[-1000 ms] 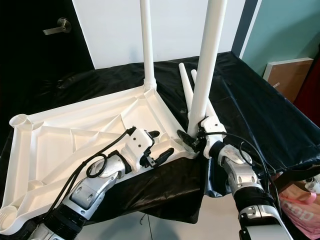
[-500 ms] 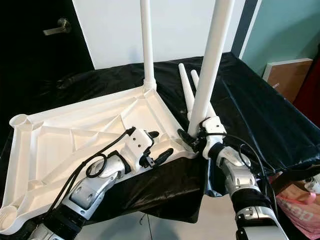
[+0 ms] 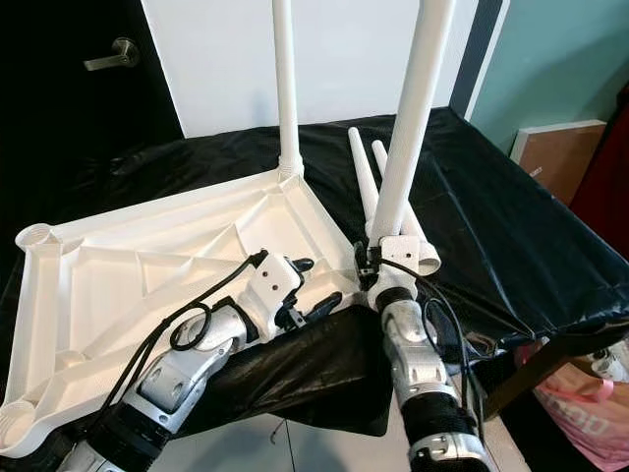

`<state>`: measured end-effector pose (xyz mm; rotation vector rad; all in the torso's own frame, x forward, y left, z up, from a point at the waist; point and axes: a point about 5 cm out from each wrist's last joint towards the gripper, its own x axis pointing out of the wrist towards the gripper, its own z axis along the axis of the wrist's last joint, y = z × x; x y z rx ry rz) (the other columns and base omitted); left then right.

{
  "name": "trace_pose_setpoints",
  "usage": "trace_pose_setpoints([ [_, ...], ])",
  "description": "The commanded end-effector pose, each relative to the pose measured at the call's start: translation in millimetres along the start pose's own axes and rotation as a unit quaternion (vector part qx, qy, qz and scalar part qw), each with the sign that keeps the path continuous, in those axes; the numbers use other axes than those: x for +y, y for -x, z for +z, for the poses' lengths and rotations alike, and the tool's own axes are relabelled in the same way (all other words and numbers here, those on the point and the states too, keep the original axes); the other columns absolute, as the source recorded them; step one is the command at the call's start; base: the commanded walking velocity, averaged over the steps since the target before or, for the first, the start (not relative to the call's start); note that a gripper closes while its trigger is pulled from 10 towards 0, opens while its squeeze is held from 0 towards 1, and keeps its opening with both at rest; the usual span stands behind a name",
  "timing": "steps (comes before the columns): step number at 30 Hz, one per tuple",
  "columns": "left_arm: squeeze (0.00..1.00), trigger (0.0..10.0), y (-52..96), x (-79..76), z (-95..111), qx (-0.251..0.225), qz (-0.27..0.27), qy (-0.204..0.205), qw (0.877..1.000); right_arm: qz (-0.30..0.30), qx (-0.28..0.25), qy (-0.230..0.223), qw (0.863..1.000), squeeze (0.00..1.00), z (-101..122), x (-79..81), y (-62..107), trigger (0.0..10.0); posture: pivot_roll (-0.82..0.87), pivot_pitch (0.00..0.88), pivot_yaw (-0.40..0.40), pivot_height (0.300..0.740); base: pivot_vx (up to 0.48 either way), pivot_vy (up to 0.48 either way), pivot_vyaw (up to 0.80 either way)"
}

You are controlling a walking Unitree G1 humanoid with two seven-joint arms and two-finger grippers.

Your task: Building children table

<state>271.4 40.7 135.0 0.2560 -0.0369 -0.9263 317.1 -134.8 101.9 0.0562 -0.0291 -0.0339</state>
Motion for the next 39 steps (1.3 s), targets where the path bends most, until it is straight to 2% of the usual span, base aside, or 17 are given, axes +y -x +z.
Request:
trace_pose_setpoints([
  [1, 0.00, 10.0, 0.1, -3.9, -1.7, 0.008, -0.016, -0.002, 1.000, -0.041, 0.071, -0.027, 0.996, 0.00, -27.5, -6.8, 10.0, 10.0, -0.13, 0.000, 0.002, 0.740, 0.000, 0.000, 0.00],
  [4, 0.00, 10.0, -0.2, -4.9, -2.1, 0.008, -0.018, -0.001, 1.000, -0.024, 0.066, -0.028, 0.997, 0.00, -24.8, -0.9, 10.4, 10.0, -0.14, 0.000, 0.006, 0.740, 0.000, 0.000, 0.00],
  [12, 0.00, 10.0, -0.6, -2.8, -2.4, 0.011, -0.019, -0.007, 1.000, -0.034, 0.065, -0.022, 0.997, 0.00, -21.2, 4.2, 12.1, 10.0, -0.13, 0.000, 0.006, 0.740, 0.000, 0.000, 0.00],
  [13, 0.00, 10.0, -0.6, -2.8, -2.2, 0.010, -0.018, -0.007, 1.000, -0.032, 0.059, -0.018, 0.998, 0.07, -19.2, 6.3, 12.3, 10.0, -0.13, 0.000, 0.006, 0.740, 0.000, 0.000, 0.00],
  [14, 0.00, 10.0, -0.6, -2.8, -2.2, 0.010, -0.018, -0.007, 1.000, -0.032, 0.059, -0.018, 0.998, 0.07, -19.2, 6.3, 12.3, 10.0, -0.13, 0.000, 0.006, 0.740, 0.000, 0.000, 0.00],
  [15, 0.00, 10.0, -0.6, -3.1, -2.1, 0.010, -0.018, -0.007, 1.000, -0.029, 0.053, -0.017, 0.998, 0.95, -17.4, 6.9, 12.3, 10.0, -0.13, 0.000, 0.004, 0.740, 0.000, 0.000, 0.00],
  [16, 0.00, 10.0, -0.6, -3.1, -2.1, 0.010, -0.018, -0.007, 1.000, -0.029, 0.053, -0.017, 0.998, 0.95, -17.4, 6.9, 12.3, 10.0, -0.13, 0.000, 0.004, 0.740, 0.000, 0.000, 0.00],
  [17, 0.00, 10.0, -0.6, -3.4, -1.9, 0.010, -0.018, -0.007, 1.000, -0.023, 0.048, -0.016, 0.998, 1.00, -15.9, 7.3, 12.2, 10.0, -0.13, 0.000, 0.004, 0.740, 0.000, 0.000, 0.00],
  [24, 0.00, 10.0, -0.1, -5.3, -3.8, 0.013, -0.020, -0.006, 1.000, 0.008, 0.011, -0.021, 1.000, 1.00, -3.3, -3.0, 11.6, 10.0, -0.14, 0.000, 0.003, 0.740, 0.000, 0.000, 0.00],
  [26, 0.00, 10.0, -0.2, -6.3, -4.1, 0.014, -0.021, -0.005, 1.000, 0.052, -0.008, -0.020, 0.998, 1.00, 3.9, -11.9, 13.7, 10.0, -0.14, 0.000, 0.005, 0.740, 0.000, 0.000, 0.00],
  [29, 0.00, 10.0, -0.2, -6.5, -4.2, 0.014, -0.021, -0.005, 1.000, 0.069, -0.014, -0.018, 0.997, 1.00, 6.2, -14.6, 14.7, 10.0, -0.14, 0.000, 0.005, 0.740, 0.000, 0.000, 0.00],
  [32, 0.00, 10.0, -0.9, -5.8, -3.9, 0.014, -0.022, -0.005, 1.000, 0.120, -0.022, -0.002, 0.992, 1.00, 10.7, -23.5, 16.1, 10.0, -0.15, 0.000, 0.009, 0.740, 0.000, 0.000, 0.00],
  [33, 0.00, 10.0, -1.4, -5.4, -3.5, 0.013, -0.023, -0.006, 1.000, 0.154, -0.025, 0.011, 0.988, 1.00, 13.7, -27.2, 15.7, 10.0, -0.15, 0.000, 0.011, 0.740, 0.000, 0.000, 0.00],
  [35, 0.00, 10.0, -1.4, -5.4, -3.5, 0.013, -0.023, -0.006, 1.000, 0.154, -0.025, 0.011, 0.988, 1.00, 13.7, -27.2, 15.7, 10.0, -0.15, 0.000, 0.011, 0.740, 0.000, 0.000, 0.00],
  [36, 0.00, 10.0, -1.9, -5.2, -3.1, 0.013, -0.024, -0.006, 1.000, 0.193, -0.025, 0.027, 0.980, 0.00, 17.0, -30.3, 14.3, 10.0, -0.16, 0.000, 0.015, 0.740, 0.000, 0.000, 0.00],
  [38, 0.00, 10.0, -2.7, -4.7, -2.5, 0.012, -0.026, -0.007, 1.000, 0.249, -0.020, 0.051, 0.967, 0.00, 21.3, -34.1, 10.1, 10.0, -0.16, 0.000, 0.016, 0.740, 0.000, 0.000, 0.00],
  [39, 0.00, 10.0, -2.7, -4.7, -2.5, 0.012, -0.026, -0.007, 1.000, 0.249, -0.020, 0.051, 0.967, 0.00, 21.3, -34.1, 10.1, 10.0, -0.16, 0.000, 0.016, 0.740, 0.000, 0.000, 0.00],
])
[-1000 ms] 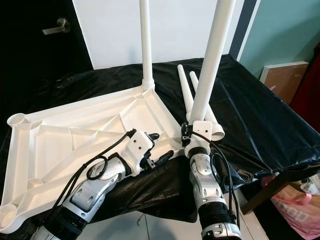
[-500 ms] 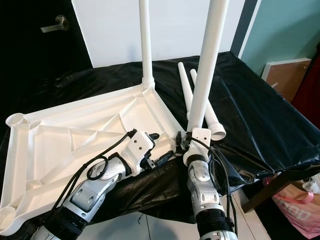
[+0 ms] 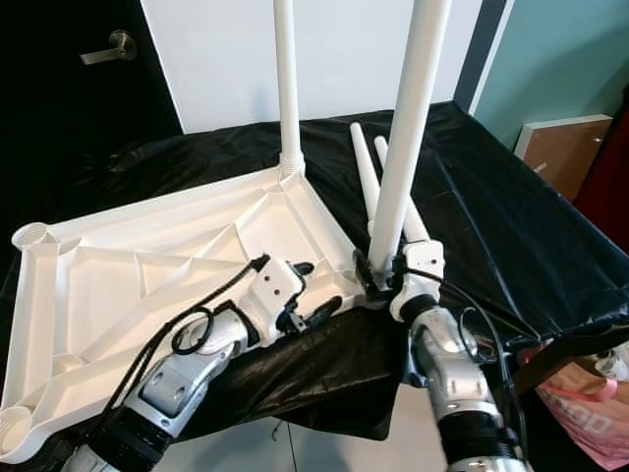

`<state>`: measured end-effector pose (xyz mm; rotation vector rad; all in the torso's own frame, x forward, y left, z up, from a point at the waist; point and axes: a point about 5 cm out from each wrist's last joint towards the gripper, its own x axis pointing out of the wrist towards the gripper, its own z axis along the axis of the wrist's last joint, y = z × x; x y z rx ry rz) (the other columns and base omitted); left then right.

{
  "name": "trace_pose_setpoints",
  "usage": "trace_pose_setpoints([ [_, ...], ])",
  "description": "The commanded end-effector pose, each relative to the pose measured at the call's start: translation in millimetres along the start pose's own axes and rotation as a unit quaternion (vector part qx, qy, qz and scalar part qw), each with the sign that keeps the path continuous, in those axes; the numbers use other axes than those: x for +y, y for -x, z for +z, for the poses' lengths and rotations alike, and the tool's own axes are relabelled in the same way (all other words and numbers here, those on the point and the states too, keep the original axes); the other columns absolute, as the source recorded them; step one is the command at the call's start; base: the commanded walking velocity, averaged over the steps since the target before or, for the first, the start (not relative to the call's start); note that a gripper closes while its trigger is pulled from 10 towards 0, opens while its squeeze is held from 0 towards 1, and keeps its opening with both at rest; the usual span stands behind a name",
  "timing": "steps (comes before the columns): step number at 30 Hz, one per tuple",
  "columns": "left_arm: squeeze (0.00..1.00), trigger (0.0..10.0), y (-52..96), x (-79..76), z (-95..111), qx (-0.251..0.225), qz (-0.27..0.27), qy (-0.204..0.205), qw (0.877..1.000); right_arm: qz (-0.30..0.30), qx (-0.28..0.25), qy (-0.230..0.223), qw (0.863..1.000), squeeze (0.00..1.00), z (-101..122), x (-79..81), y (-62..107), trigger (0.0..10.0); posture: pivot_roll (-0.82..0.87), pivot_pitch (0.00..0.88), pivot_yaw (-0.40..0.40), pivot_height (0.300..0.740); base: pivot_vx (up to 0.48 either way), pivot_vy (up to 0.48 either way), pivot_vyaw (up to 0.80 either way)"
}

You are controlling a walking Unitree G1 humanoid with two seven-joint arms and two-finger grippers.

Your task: Building children table

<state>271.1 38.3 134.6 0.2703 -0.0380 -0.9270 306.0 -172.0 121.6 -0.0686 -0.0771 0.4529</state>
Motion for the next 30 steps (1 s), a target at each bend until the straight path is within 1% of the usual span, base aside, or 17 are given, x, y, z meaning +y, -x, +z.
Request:
trace_pose_setpoints([
  [1, 0.00, 10.0, -1.4, -2.5, -2.3, 0.009, -0.026, -0.002, 1.000, 0.032, 0.005, 0.006, 0.999, 0.00, -0.3, 0.5, -2.5, 10.0, -0.16, 0.000, 0.017, 0.740, 0.000, 0.000, 0.00],
  [2, 0.00, 10.0, -1.9, -2.1, -2.2, 0.009, -0.027, -0.003, 1.000, 0.052, 0.013, 0.021, 0.998, 0.00, -0.5, -0.7, -4.8, 10.0, -0.16, 0.000, 0.017, 0.740, 0.000, 0.000, 0.00],
  [3, 0.00, 10.0, -1.9, -2.1, -2.2, 0.009, -0.027, -0.003, 1.000, 0.052, 0.013, 0.021, 0.998, 0.00, -0.5, -0.7, -4.8, 10.0, -0.16, 0.000, 0.017, 0.740, 0.000, 0.000, 0.00],
  [4, 0.00, 10.0, -2.5, -1.5, -2.0, 0.009, -0.027, -0.004, 1.000, 0.068, 0.021, 0.033, 0.997, 0.00, -0.8, -1.9, -6.9, 10.0, -0.16, 0.000, 0.019, 0.740, 0.000, 0.000, 0.00],
  [6, 0.00, 10.0, -2.5, -1.5, -2.0, 0.009, -0.027, -0.004, 1.000, 0.068, 0.021, 0.033, 0.997, 0.00, -0.8, -1.9, -6.9, 10.0, -0.16, 0.000, 0.019, 0.740, 0.000, 0.000, 0.00],
  [7, 0.00, 10.0, -3.3, -0.4, -1.0, 0.008, -0.026, -0.005, 1.000, 0.083, 0.030, 0.048, 0.995, 0.00, -1.4, -3.1, -10.4, 10.0, -0.16, 0.000, 0.019, 0.740, 0.000, 0.000, 0.00],
  [10, 0.00, 10.0, -4.0, 0.8, 0.1, 0.007, -0.024, -0.006, 1.000, 0.095, 0.038, 0.058, 0.993, 0.00, -1.7, -5.3, -13.1, 10.0, -0.15, 0.000, 0.015, 0.740, 0.000, 0.000, 0.00],
  [11, 0.00, 10.0, -4.1, 2.0, 0.8, 0.006, -0.023, -0.008, 1.000, 0.102, 0.046, 0.060, 0.992, 0.00, -2.7, -8.3, -14.8, 0.0, -0.14, 0.000, 0.013, 0.740, 0.000, 0.000, 0.00],
  [13, 0.00, 10.0, -4.1, 2.6, 1.3, 0.006, -0.021, -0.008, 1.000, 0.105, 0.051, 0.060, 0.991, 0.00, -3.3, -10.2, -15.6, 0.0, -0.14, 0.000, 0.013, 0.740, 0.000, 0.000, 0.00],
  [15, 0.00, 10.0, -2.1, 4.0, 0.3, 0.008, -0.018, -0.010, 1.000, 0.112, 0.073, 0.066, 0.989, 0.00, -10.5, -15.1, -11.9, 0.0, -0.12, 0.000, 0.006, 0.740, 0.000, 0.000, 0.00],
  [17, 0.00, 10.0, -1.0, 4.0, -0.4, 0.011, -0.017, -0.012, 1.000, 0.119, 0.084, 0.069, 0.987, 0.00, -14.9, -17.7, -9.2, 0.0, -0.13, 0.000, 0.007, 0.740, 0.000, 0.000, 0.00],
  [23, 0.00, 10.0, 0.2, 3.8, -1.7, 0.015, -0.018, -0.013, 1.000, 0.108, 0.099, 0.060, 0.987, 0.00, -22.8, -19.6, -5.9, 0.0, -0.13, 0.002, 0.010, 0.740, 0.000, 0.000, 0.00],
  [24, 0.00, 10.0, 0.3, 4.5, -4.7, 0.028, -0.016, -0.016, 0.999, 0.093, 0.102, 0.048, 0.989, 0.00, -26.1, -19.6, -5.3, 10.0, -0.13, 0.005, 0.012, 0.740, 0.000, 0.000, 0.00],
  [28, 0.00, 10.0, 0.7, 7.5, -11.0, 0.051, -0.009, -0.020, 0.998, 0.054, 0.105, 0.043, 0.992, 0.00, -30.7, -17.5, -5.7, 10.0, -0.13, 0.008, 0.014, 0.740, 0.000, 0.000, 0.00],
  [30, 0.00, 10.0, 0.8, 8.2, -12.1, 0.055, -0.008, -0.020, 0.998, 0.047, 0.105, 0.041, 0.992, 0.00, -31.3, -17.0, -6.0, 10.0, -0.13, 0.008, 0.014, 0.740, 0.000, 0.000, 0.00],
])
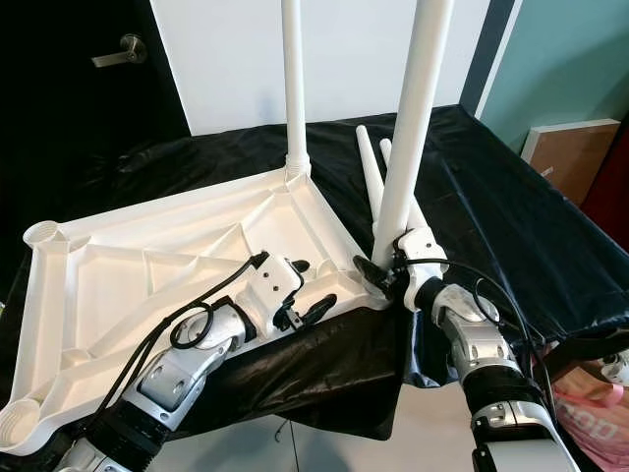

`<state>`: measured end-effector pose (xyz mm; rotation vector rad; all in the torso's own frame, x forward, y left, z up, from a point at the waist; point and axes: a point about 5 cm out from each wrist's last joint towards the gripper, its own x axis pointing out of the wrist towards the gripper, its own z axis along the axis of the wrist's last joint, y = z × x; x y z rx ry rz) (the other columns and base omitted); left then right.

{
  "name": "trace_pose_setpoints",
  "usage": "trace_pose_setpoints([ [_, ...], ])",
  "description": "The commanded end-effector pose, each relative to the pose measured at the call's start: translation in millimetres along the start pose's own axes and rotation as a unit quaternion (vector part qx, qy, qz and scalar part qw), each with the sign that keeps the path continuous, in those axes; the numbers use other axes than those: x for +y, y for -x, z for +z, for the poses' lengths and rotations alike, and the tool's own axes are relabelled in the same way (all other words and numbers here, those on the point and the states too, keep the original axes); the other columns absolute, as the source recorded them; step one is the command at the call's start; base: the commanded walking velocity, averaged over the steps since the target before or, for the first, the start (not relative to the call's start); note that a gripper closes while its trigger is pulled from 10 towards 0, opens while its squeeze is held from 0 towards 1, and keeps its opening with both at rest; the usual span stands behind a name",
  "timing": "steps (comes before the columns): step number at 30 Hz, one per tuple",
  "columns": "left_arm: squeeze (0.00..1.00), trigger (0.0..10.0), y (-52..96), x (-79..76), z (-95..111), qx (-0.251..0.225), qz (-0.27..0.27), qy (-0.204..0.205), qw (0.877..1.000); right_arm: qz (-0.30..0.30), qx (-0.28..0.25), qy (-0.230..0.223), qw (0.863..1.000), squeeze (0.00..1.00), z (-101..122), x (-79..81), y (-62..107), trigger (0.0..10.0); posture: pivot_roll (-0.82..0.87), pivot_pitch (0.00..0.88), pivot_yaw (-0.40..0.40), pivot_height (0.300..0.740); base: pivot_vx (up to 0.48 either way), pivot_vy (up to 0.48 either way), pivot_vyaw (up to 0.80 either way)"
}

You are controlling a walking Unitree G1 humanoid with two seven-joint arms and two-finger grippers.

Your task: Building children table

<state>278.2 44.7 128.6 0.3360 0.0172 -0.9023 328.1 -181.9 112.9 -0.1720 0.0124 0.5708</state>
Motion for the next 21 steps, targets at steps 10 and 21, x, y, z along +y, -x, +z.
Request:
trace_pose_setpoints([
  [10, 0.00, 10.0, 2.5, 7.2, -19.4, 0.070, 0.009, 0.002, 0.998, -0.160, 0.038, -0.078, 0.983, 0.00, -25.0, 26.1, 3.9, 10.0, -0.14, 0.015, 0.020, 0.740, 0.000, 0.000, 0.00],
  [21, 0.00, 10.0, 4.7, 16.2, -23.1, 0.097, 0.038, 0.010, 0.994, -0.305, 0.025, -0.126, 0.944, 0.00, -19.3, 54.6, -4.1, 10.0, -0.13, 0.017, 0.006, 0.740, 0.000, 0.000, 0.00],
])
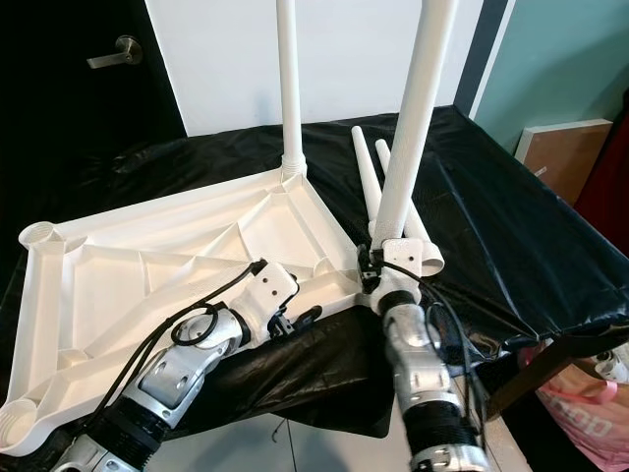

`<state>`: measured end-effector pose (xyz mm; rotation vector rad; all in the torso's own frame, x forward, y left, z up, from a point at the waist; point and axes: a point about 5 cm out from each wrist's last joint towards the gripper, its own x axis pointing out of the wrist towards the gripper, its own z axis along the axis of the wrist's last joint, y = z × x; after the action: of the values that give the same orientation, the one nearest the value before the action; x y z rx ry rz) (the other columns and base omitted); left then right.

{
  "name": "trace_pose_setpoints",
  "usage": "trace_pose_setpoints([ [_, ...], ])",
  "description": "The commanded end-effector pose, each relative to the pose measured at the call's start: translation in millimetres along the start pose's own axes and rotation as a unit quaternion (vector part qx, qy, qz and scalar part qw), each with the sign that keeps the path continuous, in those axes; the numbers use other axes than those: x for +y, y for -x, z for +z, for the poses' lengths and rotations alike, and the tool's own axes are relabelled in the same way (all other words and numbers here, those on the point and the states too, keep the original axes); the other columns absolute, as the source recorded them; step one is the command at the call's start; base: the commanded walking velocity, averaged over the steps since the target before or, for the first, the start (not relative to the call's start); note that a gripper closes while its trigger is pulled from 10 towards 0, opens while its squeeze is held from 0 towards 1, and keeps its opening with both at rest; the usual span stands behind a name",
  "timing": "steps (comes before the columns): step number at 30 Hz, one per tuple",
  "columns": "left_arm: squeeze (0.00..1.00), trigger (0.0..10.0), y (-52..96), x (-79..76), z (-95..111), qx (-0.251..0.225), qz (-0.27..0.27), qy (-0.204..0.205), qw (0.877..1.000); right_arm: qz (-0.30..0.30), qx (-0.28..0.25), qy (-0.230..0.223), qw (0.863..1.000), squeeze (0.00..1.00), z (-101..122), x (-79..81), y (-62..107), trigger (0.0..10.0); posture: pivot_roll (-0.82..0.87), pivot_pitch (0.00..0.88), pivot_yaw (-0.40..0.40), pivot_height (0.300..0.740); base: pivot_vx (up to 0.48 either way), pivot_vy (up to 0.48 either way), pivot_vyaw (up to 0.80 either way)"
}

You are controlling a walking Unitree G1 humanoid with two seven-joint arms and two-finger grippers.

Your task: Building children table

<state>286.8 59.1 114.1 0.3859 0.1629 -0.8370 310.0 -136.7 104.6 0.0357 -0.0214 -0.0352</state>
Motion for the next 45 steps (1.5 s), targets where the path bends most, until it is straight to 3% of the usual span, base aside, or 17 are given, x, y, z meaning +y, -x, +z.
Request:
trace_pose_setpoints([
  [1, 0.00, 10.0, 0.4, 5.5, -4.1, 0.019, 0.020, 0.001, 1.000, -0.012, 0.050, -0.013, 0.999, 0.00, -19.3, -2.1, 7.6, 10.0, -0.13, 0.017, 0.006, 0.740, 0.000, 0.000, 0.00],
  [9, 0.00, 10.0, 5.9, 15.8, -8.4, 0.042, 0.043, 0.004, 0.998, -0.032, 0.050, -0.011, 0.998, 0.02, -17.3, -9.8, 14.4, 10.0, -0.12, 0.011, 0.003, 0.740, 0.000, 0.000, 0.00],
  [10, 0.00, 10.0, 6.7, 16.4, -9.1, 0.044, 0.044, 0.004, 0.998, -0.026, 0.047, -0.005, 0.999, 1.00, -16.6, -9.1, 14.2, 10.0, -0.12, 0.009, 0.002, 0.740, 0.000, 0.000, 0.00],
  [20, 0.00, 10.0, 11.5, 25.1, -12.0, 0.058, 0.061, 0.007, 0.996, -0.015, 0.022, 0.014, 1.000, 0.98, -9.3, -11.0, 16.5, 10.0, -0.13, 0.000, 0.006, 0.740, 0.000, 0.000, 0.00],
  [21, 0.00, 10.0, 12.2, 26.7, -13.2, 0.063, 0.065, 0.010, 0.996, -0.011, 0.019, 0.014, 1.000, 0.00, -8.4, -11.4, 17.3, 10.0, -0.13, 0.000, 0.006, 0.740, 0.000, 0.000, 0.00],
  [28, 0.00, 10.0, 15.7, 29.3, -19.6, 0.086, 0.072, 0.019, 0.994, -0.015, 0.020, 0.018, 1.000, 0.00, -8.2, -15.5, 19.6, 10.0, -0.14, 0.000, 0.013, 0.740, 0.000, 0.000, 0.00],
  [29, 0.00, 8.7, 18.7, 30.4, -23.4, 0.097, 0.073, 0.028, 0.992, -0.019, 0.021, 0.021, 0.999, 0.00, -8.4, -17.1, 20.0, 10.0, -0.14, 0.000, 0.014, 0.740, 0.000, 0.000, 0.00],
  [31, 0.00, 8.7, 18.7, 30.4, -23.4, 0.097, 0.073, 0.028, 0.992, -0.019, 0.021, 0.021, 0.999, 0.00, -8.4, -17.1, 20.0, 10.0, -0.14, 0.000, 0.014, 0.740, 0.000, 0.000, 0.00],
  [32, 0.00, 4.5, 20.6, 31.6, -25.0, 0.103, 0.077, 0.034, 0.991, -0.020, 0.022, 0.024, 0.999, 0.00, -8.7, -17.2, 20.2, 10.0, -0.14, 0.000, 0.018, 0.740, 0.000, 0.000, 0.00],
  [34, 0.00, 4.5, 20.6, 31.6, -25.0, 0.103, 0.077, 0.034, 0.991, -0.020, 0.022, 0.024, 0.999, 0.00, -8.7, -17.2, 20.2, 10.0, -0.14, 0.000, 0.018, 0.740, 0.000, 0.000, 0.00],
  [35, 0.00, 0.0, 25.1, 33.9, -28.3, 0.115, 0.083, 0.042, 0.989, -0.021, 0.022, 0.027, 0.999, 0.00, -9.0, -17.6, 20.4, 10.0, -0.14, 0.000, 0.022, 0.740, 0.000, 0.000, 0.00],
  [40, 0.00, 0.0, 29.2, 38.1, -31.9, 0.131, 0.097, 0.046, 0.986, -0.022, 0.024, 0.028, 0.999, 0.00, -9.4, -18.0, 20.5, 10.0, -0.14, 0.000, 0.024, 0.740, 0.000, 0.000, 0.00],
  [42, 0.00, 0.0, 30.4, 52.9, -34.3, 0.135, 0.156, 0.054, 0.977, -0.024, 0.023, 0.027, 0.999, 0.00, -8.5, -17.4, 19.7, 10.0, -0.15, 0.000, 0.027, 0.740, 0.000, 0.000, 0.00],
  [45, 0.00, 0.0, 30.6, 60.9, -34.4, 0.133, 0.189, 0.053, 0.972, -0.025, 0.022, 0.026, 0.999, 0.00, -7.8, -17.2, 19.1, 10.0, -0.15, 0.000, 0.029, 0.740, 0.000, 0.000, 0.00],
])
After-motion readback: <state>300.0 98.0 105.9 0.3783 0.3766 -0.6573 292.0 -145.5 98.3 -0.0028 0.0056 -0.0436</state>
